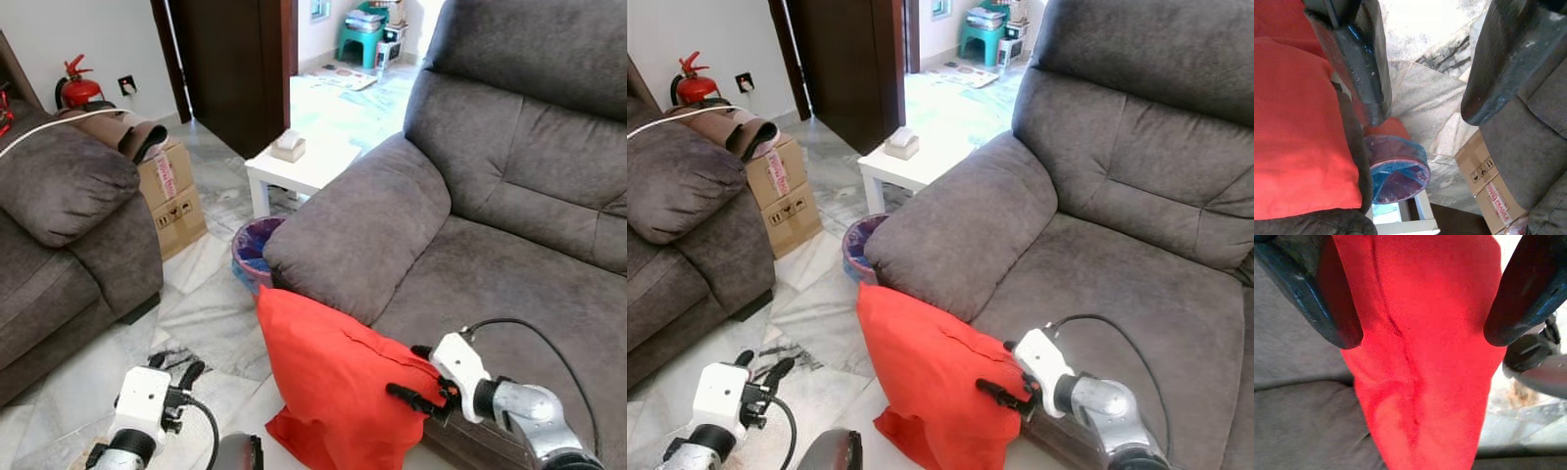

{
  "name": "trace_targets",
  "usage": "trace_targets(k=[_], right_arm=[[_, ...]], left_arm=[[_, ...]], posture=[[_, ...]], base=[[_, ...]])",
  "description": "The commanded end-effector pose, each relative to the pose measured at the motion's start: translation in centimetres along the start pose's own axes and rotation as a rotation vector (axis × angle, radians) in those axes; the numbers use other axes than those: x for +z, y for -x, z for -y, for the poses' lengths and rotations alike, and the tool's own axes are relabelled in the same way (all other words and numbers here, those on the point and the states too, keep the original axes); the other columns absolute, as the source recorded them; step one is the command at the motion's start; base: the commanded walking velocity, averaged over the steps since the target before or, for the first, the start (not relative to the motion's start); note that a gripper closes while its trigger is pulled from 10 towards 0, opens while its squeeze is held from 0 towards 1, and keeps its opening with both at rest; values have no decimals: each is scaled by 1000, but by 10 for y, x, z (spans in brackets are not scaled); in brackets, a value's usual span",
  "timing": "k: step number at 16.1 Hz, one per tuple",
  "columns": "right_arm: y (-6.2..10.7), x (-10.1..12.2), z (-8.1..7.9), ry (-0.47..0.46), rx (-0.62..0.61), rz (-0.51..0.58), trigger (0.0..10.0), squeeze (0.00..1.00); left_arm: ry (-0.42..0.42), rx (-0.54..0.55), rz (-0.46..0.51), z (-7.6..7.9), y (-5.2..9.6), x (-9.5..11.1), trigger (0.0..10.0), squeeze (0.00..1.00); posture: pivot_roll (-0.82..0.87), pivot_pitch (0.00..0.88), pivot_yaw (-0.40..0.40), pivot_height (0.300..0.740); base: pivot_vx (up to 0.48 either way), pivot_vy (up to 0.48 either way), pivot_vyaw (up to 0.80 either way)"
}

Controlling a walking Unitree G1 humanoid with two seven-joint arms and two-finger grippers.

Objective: Move the pillow to the sofa from floor

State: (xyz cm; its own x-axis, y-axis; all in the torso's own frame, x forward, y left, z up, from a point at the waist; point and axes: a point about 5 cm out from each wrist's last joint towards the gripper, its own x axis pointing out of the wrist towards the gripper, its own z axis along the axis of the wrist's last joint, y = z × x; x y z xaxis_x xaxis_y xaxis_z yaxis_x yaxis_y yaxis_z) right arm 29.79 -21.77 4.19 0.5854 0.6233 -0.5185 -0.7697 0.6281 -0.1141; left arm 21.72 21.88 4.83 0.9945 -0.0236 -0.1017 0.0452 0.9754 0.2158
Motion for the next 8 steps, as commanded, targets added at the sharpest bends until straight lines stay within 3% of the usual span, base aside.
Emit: trace_targets(k=[1, 4, 8], right_arm=[[0, -2, 0, -6, 7, -12, 10000, 1000], [2, -6, -2, 1, 55, -60, 10000, 1000], [2, -8, 3, 39, -23, -114, 10000, 1000]], left_arm=[[11, -3, -5, 0, 2, 1, 10000, 0], [16, -13, -11, 2, 2, 0, 10000, 0], [18, -15, -14, 3, 3, 0, 10000, 0]], posture=[[231, 110, -8, 604], [229, 112, -8, 604], [231, 113, -7, 604]], base=[[0, 0, 0], [0, 0, 0], [0, 0, 0]])
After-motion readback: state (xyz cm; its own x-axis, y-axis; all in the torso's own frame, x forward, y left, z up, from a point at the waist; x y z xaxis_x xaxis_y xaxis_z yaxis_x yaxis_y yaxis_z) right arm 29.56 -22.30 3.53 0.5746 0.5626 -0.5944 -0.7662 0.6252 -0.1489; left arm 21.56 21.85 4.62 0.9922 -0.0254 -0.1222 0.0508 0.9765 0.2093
